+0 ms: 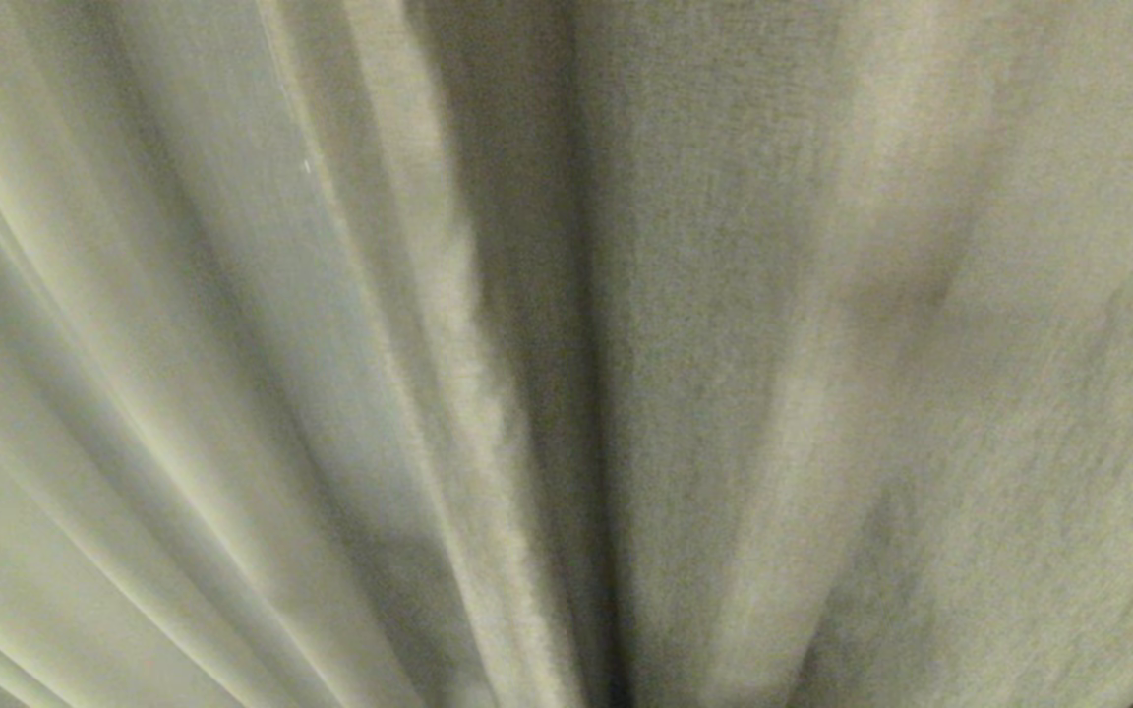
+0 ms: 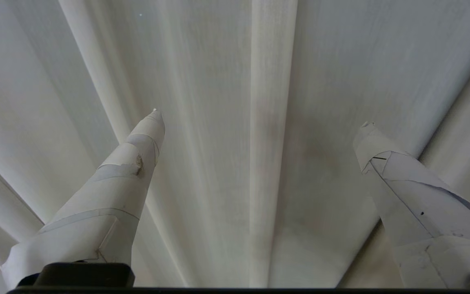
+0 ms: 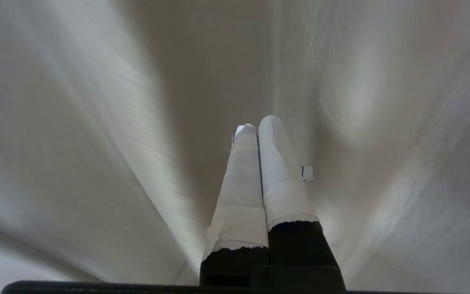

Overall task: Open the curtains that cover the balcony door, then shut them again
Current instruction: Close the outer curtains on both sides

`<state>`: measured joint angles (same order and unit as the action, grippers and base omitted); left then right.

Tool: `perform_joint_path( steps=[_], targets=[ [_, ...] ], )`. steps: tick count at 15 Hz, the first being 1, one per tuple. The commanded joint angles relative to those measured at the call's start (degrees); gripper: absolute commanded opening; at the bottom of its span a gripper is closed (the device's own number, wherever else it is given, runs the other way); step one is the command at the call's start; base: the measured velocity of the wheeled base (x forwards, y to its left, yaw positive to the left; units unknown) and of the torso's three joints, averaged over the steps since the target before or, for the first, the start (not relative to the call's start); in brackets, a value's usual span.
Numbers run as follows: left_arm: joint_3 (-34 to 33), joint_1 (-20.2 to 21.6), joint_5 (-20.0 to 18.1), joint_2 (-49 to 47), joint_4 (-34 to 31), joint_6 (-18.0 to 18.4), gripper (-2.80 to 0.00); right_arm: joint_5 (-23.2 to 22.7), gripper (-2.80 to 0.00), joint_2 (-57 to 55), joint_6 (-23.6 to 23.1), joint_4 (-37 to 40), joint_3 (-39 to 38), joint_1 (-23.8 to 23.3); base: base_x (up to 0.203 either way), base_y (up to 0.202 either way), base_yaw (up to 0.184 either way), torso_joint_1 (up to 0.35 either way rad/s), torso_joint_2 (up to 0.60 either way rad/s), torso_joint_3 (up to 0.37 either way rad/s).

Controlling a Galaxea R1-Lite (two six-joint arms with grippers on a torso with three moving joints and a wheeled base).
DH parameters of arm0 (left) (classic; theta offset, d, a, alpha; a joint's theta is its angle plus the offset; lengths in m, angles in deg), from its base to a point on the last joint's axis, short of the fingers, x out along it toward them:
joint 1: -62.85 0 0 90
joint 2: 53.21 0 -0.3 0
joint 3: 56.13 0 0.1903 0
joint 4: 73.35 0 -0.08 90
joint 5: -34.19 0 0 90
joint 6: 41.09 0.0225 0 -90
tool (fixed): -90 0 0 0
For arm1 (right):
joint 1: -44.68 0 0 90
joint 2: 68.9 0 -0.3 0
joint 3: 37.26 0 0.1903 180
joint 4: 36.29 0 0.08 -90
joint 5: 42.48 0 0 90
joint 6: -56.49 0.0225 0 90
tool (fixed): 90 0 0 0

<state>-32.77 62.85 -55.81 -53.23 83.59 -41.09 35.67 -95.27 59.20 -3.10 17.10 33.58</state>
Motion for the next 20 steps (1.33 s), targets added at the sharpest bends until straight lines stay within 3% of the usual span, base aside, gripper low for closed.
perform_joint_path(
  steps=[1, 4, 6, 7, 8, 10, 13, 17, 20],
  targets=[
    [0.0, 0.0, 0.0, 0.0, 0.0, 0.0, 0.0, -0.1, -2.8, 7.9, -3.4, -7.1, -10.8, 6.6, 0.0, 0.0, 0.0, 0.0, 0.0, 0.0],
    [0.0, 0.0, 0.0, 0.0, 0.0, 0.0, 0.0, 0.0, -2.8, 19.1, -8.4, -11.2, -21.7, 10.7, 0.0, 0.0, 0.0, 0.0, 0.0, 0.0],
    [0.0, 0.0, 0.0, 0.0, 0.0, 0.0, 0.0, -0.1, -2.8, 25.2, -10.1, -9.6, -26.9, 11.3, 0.0, 0.0, 0.0, 0.0, 0.0, 0.0],
    [0.0, 0.0, 0.0, 0.0, 0.0, 0.0, 0.0, -0.2, -2.8, 26.3, -9.8, -4.9, -26.8, 11.4, 0.0, 0.0, 0.0, 0.0, 0.0, 0.0],
    [0.0, 0.0, 0.0, 0.0, 0.0, 0.0, 0.0, 0.1, -2.8, 26.3, -6.6, -1.7, -26.1, 11.5, 0.0, 0.0, 0.0, 0.0, 0.0, 0.0],
    [0.0, 0.0, 0.0, 0.0, 0.0, 0.0, 0.0, 4.8, -2.8, 26.3, -2.0, -2.0, -26.2, 11.5, 0.0, 0.0, 0.0, 0.0, 0.0, 0.0],
    [0.0, 0.0, -0.1, 0.0, 0.0, 0.0, 0.0, 13.1, -2.8, 24.7, -3.9, -11.1, -30.7, 11.5, 0.0, 0.0, 0.0, 0.0, 0.0, 0.0],
    [0.0, 0.0, -0.1, 0.0, 0.0, 0.0, 0.0, 12.1, -2.8, 26.3, -7.7, -9.7, -30.9, 11.4, 0.0, 0.0, 0.0, 0.0, 0.0, 0.0],
    [0.0, 0.0, 0.0, 0.0, 0.0, 0.0, 0.0, 11.9, -2.8, 26.3, -7.4, -9.6, -30.9, 11.4, 0.0, 0.0, 0.0, 0.0, 0.0, 0.0]
  ],
)
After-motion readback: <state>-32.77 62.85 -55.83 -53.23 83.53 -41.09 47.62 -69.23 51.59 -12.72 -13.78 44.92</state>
